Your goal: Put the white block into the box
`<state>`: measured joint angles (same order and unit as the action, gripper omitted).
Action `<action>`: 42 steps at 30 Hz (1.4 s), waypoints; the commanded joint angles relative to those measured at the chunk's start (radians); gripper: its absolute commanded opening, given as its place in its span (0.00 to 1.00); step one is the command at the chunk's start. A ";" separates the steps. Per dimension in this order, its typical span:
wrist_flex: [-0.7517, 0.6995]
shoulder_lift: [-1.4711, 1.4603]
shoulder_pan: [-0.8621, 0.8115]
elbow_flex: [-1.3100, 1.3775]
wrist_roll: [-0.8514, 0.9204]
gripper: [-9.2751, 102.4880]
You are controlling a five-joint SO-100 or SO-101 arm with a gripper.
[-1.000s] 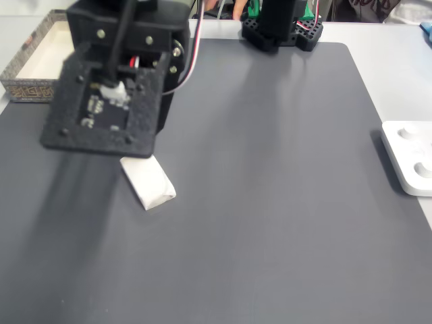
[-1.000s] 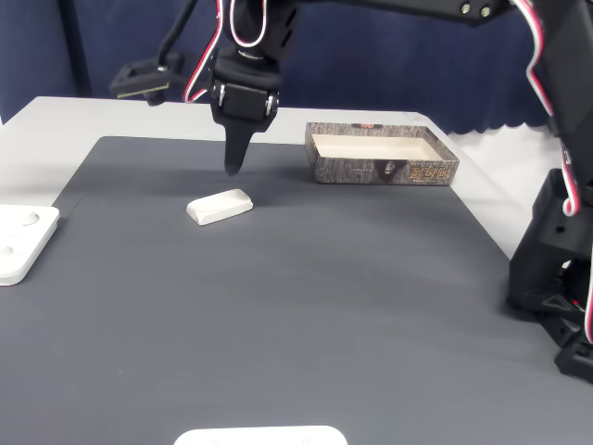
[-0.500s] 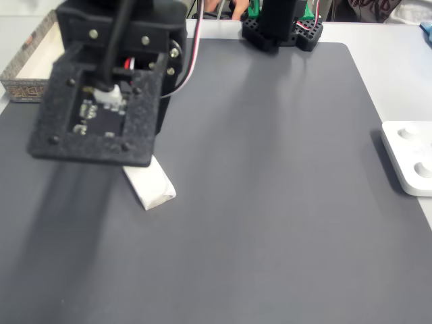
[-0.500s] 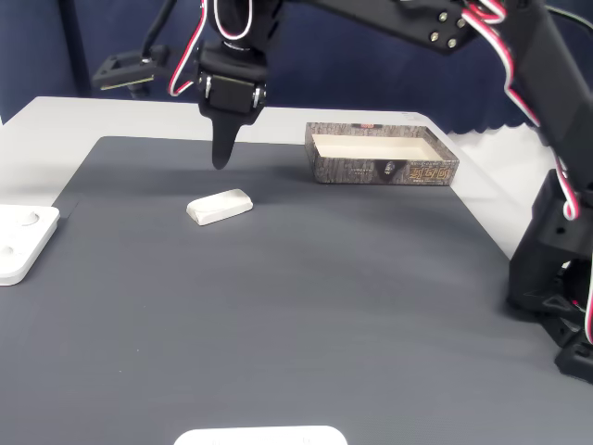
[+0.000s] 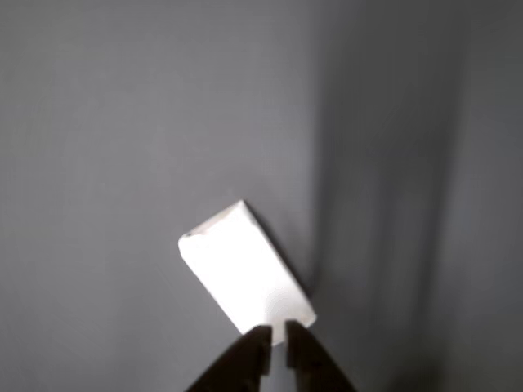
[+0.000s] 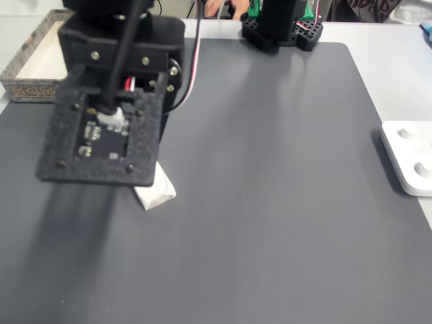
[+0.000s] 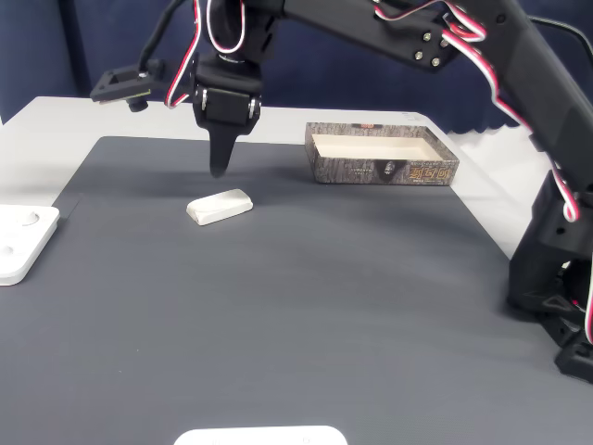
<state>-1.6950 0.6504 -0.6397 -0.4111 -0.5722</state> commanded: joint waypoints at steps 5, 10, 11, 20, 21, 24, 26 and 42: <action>-0.009 0.011 0.032 0.081 -0.284 0.07; -0.009 0.014 0.037 0.074 -0.526 0.08; -0.009 0.014 0.040 0.072 -0.574 0.09; -0.012 0.005 0.029 0.063 -0.543 0.22; -0.014 0.005 0.026 0.063 -0.540 0.23; -0.015 0.005 0.023 0.063 -0.574 0.23; -0.015 0.005 0.017 0.063 -0.583 0.23; -0.014 -0.020 -0.049 0.087 -0.615 0.35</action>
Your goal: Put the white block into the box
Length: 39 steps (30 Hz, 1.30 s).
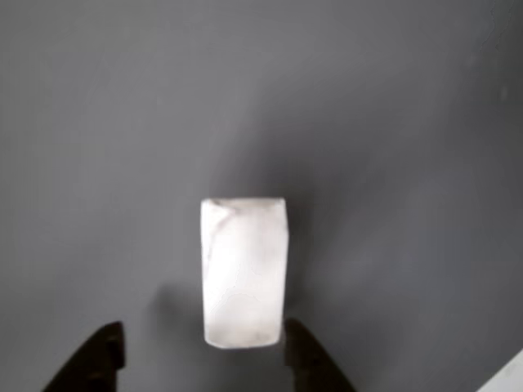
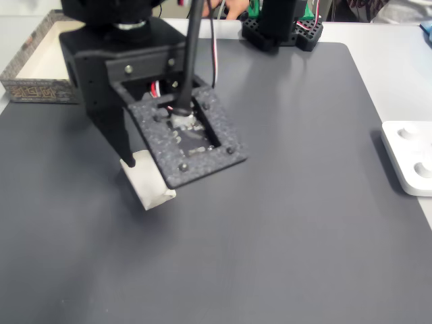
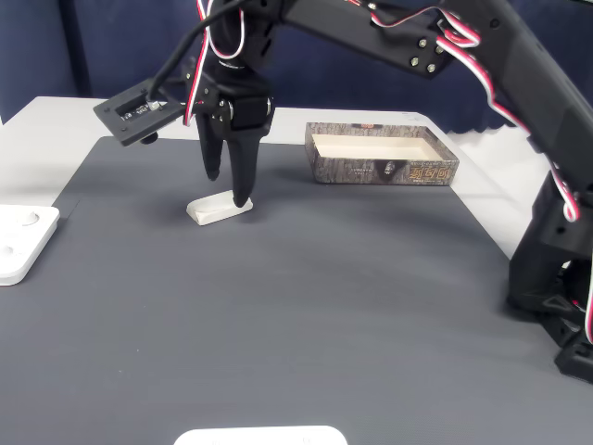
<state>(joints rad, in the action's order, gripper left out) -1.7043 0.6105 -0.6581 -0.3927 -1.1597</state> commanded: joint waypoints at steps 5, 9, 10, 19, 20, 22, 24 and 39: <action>-0.002 0.008 -0.046 0.087 -0.058 0.36; 0.018 -0.006 -0.049 0.098 -0.066 0.36; 0.025 -0.009 -0.051 0.100 -0.066 0.37; 0.086 -0.055 -0.054 0.149 -0.074 0.40; 0.087 -0.064 -0.054 0.158 -0.072 0.40; 0.089 -0.078 -0.049 0.164 -0.071 0.40; 0.089 -0.089 -0.046 0.164 -0.069 0.40; 0.103 -0.127 -0.031 0.199 -0.038 0.43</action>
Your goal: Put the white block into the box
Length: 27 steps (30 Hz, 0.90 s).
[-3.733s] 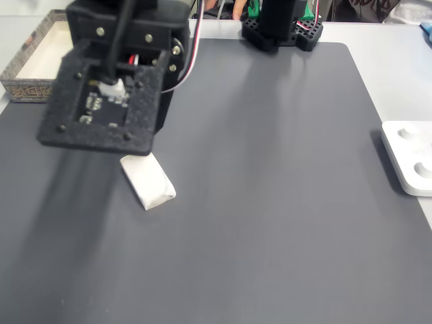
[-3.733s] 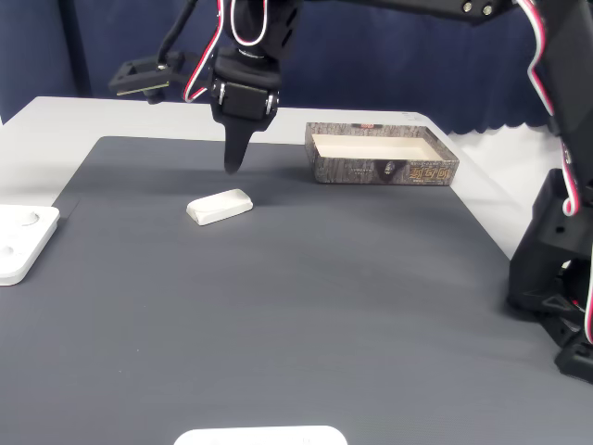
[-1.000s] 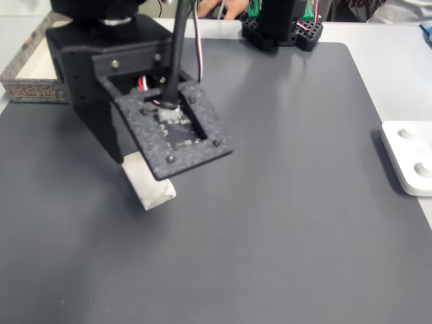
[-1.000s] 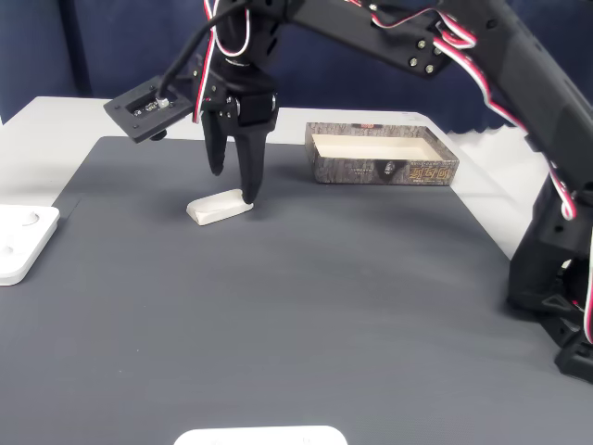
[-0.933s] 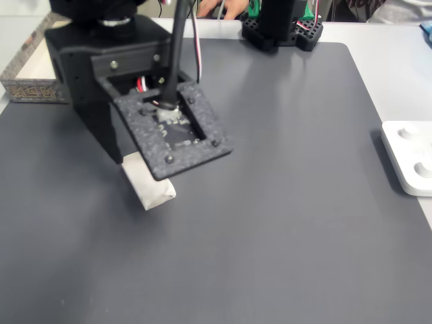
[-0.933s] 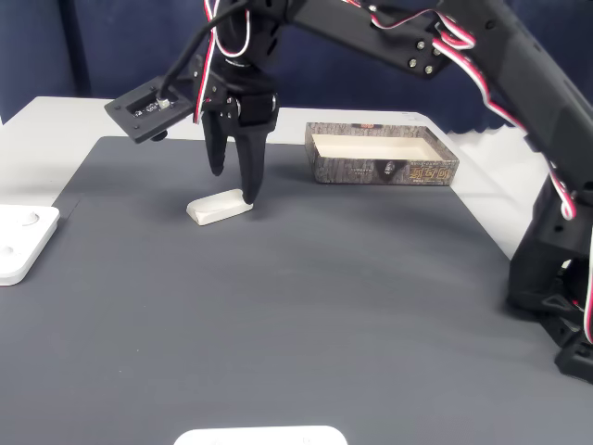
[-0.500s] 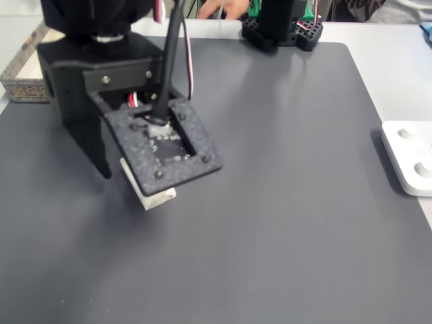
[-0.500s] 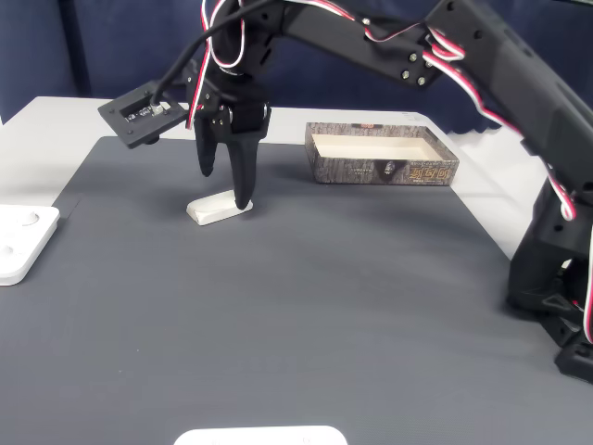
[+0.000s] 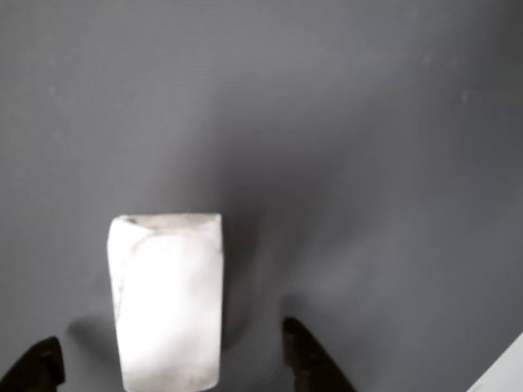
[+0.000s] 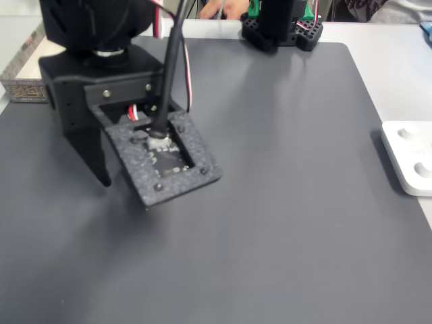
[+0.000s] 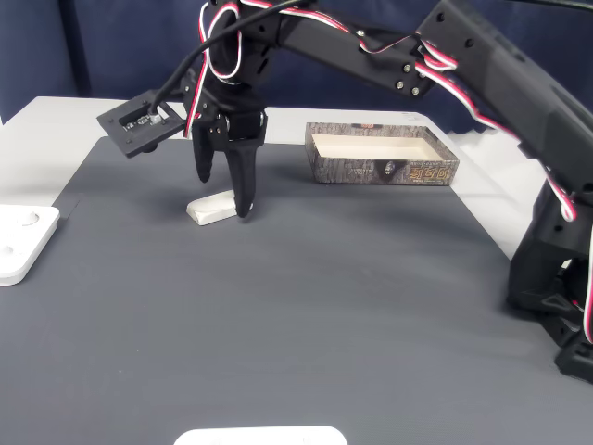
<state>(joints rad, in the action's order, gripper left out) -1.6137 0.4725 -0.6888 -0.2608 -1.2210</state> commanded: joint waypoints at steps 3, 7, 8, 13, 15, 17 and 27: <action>0.009 0.003 0.008 0.067 0.051 0.44; 0.009 0.002 0.014 0.069 0.075 0.45; 0.009 0.002 0.015 0.069 0.077 0.45; 0.006 0.000 0.018 0.069 0.089 0.46; 0.009 0.000 0.018 0.071 0.097 0.46; 0.009 0.002 0.015 0.072 0.109 0.47; 0.008 0.003 0.023 0.072 0.160 0.48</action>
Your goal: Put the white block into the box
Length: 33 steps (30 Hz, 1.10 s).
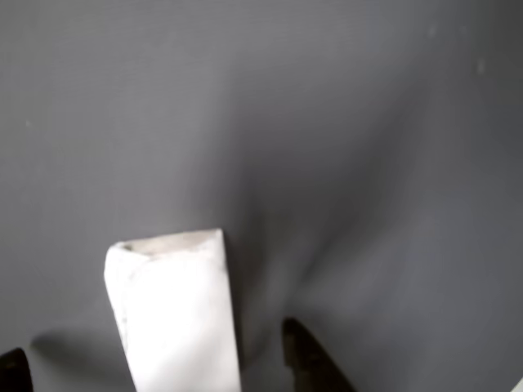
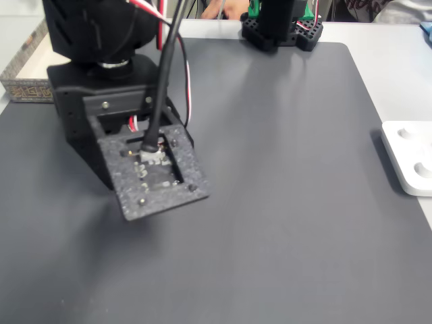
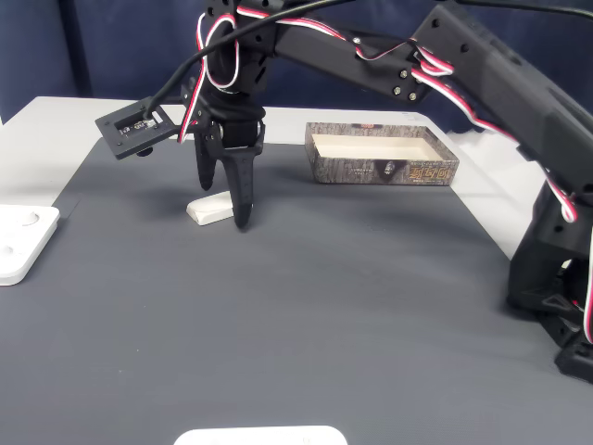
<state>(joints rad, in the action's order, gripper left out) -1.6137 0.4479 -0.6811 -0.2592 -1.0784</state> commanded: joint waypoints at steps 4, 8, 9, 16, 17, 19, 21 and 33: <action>0.009 0.028 0.018 0.072 0.015 0.48; 0.009 0.032 0.020 0.064 0.011 0.47; 0.008 0.032 0.021 0.061 0.009 0.47; 0.003 0.046 0.021 0.044 0.006 0.47; 0.003 0.049 0.021 0.040 0.005 0.47; 0.002 0.060 0.020 0.031 0.000 0.46; 0.000 0.069 0.020 0.020 -0.005 0.46; -0.020 0.086 0.017 -0.002 -0.029 0.43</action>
<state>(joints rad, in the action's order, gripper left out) -1.6199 0.4479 -0.6750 -0.2623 -1.0876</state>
